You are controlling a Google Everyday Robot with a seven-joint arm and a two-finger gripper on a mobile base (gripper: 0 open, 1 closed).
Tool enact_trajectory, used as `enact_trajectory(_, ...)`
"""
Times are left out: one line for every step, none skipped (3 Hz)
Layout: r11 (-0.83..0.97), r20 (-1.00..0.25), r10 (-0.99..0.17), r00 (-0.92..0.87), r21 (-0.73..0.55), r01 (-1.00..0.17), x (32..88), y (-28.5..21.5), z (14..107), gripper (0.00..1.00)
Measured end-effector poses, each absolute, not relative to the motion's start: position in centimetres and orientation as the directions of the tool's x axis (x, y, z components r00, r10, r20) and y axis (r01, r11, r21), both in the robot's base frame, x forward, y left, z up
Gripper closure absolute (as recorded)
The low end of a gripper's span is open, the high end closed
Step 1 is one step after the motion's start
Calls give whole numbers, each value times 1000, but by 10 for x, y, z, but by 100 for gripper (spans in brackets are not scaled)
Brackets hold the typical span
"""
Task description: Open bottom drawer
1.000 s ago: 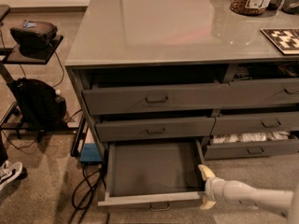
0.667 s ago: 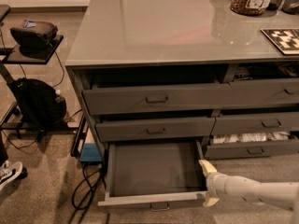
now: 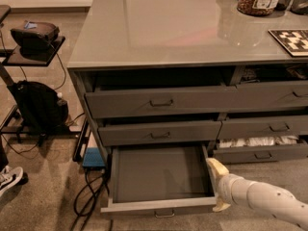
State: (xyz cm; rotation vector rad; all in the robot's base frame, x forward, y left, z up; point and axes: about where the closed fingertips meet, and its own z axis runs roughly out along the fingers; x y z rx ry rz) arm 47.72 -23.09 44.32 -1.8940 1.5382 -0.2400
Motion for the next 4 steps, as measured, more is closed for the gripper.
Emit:
enact_trajectory(-108, -303, -875, 377, -638, -763, 461, -218, 471, 0)
enact_trajectory(-111, -323, -828, 459, -707, -699, 447, -204, 520, 0)
enact_trajectory(-87, -333, -798, 502, -761, -643, 444, -191, 576, 0)
enact_trajectory(-61, -343, -779, 525, -792, -607, 449, -181, 624, 0)
